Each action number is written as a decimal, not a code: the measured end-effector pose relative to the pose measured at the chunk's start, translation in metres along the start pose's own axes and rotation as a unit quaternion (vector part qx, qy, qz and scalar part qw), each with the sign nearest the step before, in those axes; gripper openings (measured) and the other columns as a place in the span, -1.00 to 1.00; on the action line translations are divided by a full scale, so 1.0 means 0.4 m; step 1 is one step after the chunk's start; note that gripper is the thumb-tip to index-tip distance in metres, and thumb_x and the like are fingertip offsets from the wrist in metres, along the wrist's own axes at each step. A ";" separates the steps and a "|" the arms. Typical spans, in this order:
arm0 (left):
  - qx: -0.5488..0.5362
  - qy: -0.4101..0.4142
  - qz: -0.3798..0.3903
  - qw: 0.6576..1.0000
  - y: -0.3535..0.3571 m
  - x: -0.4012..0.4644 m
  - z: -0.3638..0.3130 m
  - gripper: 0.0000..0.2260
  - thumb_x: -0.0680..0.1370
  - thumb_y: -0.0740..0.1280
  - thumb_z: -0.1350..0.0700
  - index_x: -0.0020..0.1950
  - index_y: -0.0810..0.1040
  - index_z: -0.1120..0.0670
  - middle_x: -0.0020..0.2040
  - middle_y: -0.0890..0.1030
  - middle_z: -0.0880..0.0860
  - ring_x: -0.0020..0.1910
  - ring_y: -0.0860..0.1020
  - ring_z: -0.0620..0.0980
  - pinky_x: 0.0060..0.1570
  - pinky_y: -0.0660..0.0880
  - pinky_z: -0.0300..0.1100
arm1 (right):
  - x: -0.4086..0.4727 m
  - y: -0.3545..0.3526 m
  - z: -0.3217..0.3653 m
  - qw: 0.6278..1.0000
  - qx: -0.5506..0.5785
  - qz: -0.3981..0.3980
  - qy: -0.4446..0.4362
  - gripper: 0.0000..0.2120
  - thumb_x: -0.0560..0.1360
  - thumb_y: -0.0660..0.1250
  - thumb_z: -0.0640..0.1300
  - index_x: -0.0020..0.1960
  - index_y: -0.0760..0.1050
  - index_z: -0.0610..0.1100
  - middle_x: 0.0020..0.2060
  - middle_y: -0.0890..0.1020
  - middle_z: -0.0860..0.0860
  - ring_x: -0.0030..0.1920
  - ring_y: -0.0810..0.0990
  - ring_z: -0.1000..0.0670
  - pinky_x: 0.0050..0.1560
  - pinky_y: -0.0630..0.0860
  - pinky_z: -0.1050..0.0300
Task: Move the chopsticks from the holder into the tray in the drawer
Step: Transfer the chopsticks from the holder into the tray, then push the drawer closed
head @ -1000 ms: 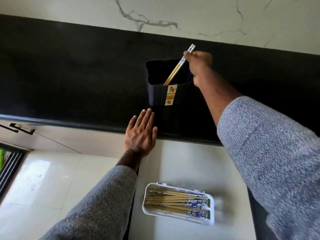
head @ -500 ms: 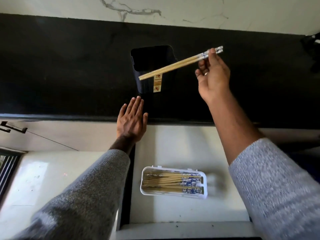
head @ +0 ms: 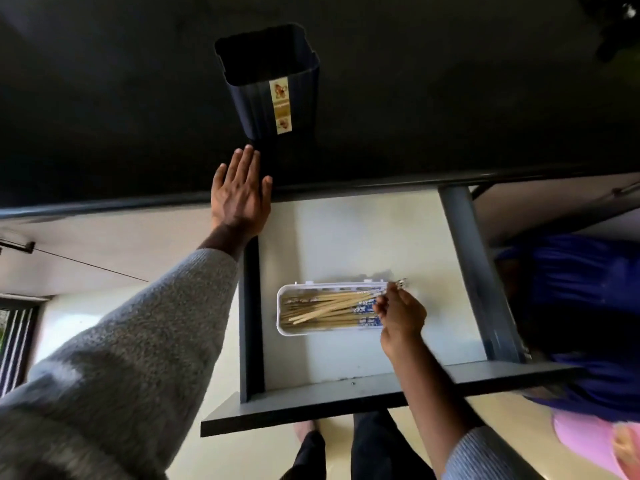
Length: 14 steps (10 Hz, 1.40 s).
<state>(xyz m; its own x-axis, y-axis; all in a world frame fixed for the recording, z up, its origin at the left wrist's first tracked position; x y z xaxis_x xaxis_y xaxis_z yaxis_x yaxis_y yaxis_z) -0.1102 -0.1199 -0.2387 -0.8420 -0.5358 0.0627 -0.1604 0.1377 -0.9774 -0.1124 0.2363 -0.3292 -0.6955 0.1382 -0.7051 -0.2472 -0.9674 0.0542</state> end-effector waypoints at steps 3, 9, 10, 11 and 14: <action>-0.007 0.006 -0.007 1.000 0.003 0.000 0.003 -0.47 0.71 -0.04 -0.09 0.64 0.12 0.12 0.66 0.11 0.09 0.64 0.05 0.04 0.57 0.02 0.05 | -0.001 -0.030 -0.052 0.987 -0.152 -0.009 0.043 -0.93 0.53 0.35 -0.36 -0.12 0.54 -0.26 -0.36 0.54 -0.13 -0.41 0.51 -0.11 -0.36 0.54 0.11; -0.139 -0.207 0.090 0.964 0.174 -0.463 -0.119 -0.75 0.61 0.24 0.16 0.27 0.47 0.18 0.16 0.53 0.25 -0.01 0.59 0.32 -0.20 0.43 0.03 | 0.025 -0.091 0.099 0.767 -0.606 -0.041 -0.208 -0.76 0.50 0.43 -0.10 0.10 0.65 -0.21 0.06 0.70 -0.16 0.09 0.63 -0.22 0.03 0.55 0.06; -0.136 -0.290 0.101 0.942 0.179 -0.474 -0.096 -0.78 0.60 0.19 0.14 0.15 0.53 0.20 0.09 0.60 0.25 0.00 0.59 0.31 -0.10 0.51 0.07 | 0.033 -0.078 0.094 0.760 -0.616 -0.040 -0.203 -0.80 0.53 0.38 -0.15 0.10 0.68 -0.19 0.07 0.70 -0.17 0.12 0.63 -0.22 0.08 0.56 0.02; -0.154 -0.305 0.108 0.934 0.192 -0.463 -0.075 -0.76 0.55 0.18 0.20 0.00 0.63 0.22 -0.01 0.67 0.28 -0.06 0.62 0.34 -0.11 0.54 0.05 | 0.041 -0.067 0.100 0.755 -0.620 -0.040 -0.211 -0.81 0.54 0.37 -0.17 0.10 0.68 -0.18 0.08 0.70 -0.16 0.13 0.61 -0.22 0.08 0.56 0.02; -0.230 -0.248 0.080 0.938 0.194 -0.343 -0.125 -0.75 0.56 0.19 0.24 0.12 0.62 0.23 0.06 0.66 0.30 0.05 0.59 0.35 -0.05 0.49 0.04 | 0.119 0.027 0.202 0.737 -0.621 -0.036 -0.264 -0.79 0.53 0.29 -0.27 0.09 0.66 -0.21 0.08 0.68 -0.20 0.15 0.59 -0.28 0.11 0.56 -0.04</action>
<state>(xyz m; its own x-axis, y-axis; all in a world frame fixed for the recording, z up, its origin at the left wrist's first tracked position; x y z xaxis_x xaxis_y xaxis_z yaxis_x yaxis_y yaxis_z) -0.0329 0.0060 -0.3130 -0.5491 -0.7838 -0.2899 -0.3543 0.5325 -0.7687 -0.2024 0.2494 -0.3051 -0.9573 -0.0561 -0.2835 0.2844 -0.3570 -0.8898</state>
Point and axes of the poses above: each hand's wrist, its own x-axis towards the middle knuckle, its own y-axis out of the palm, z = x × y, the point moved 6 cm from there along x, towards the middle knuckle
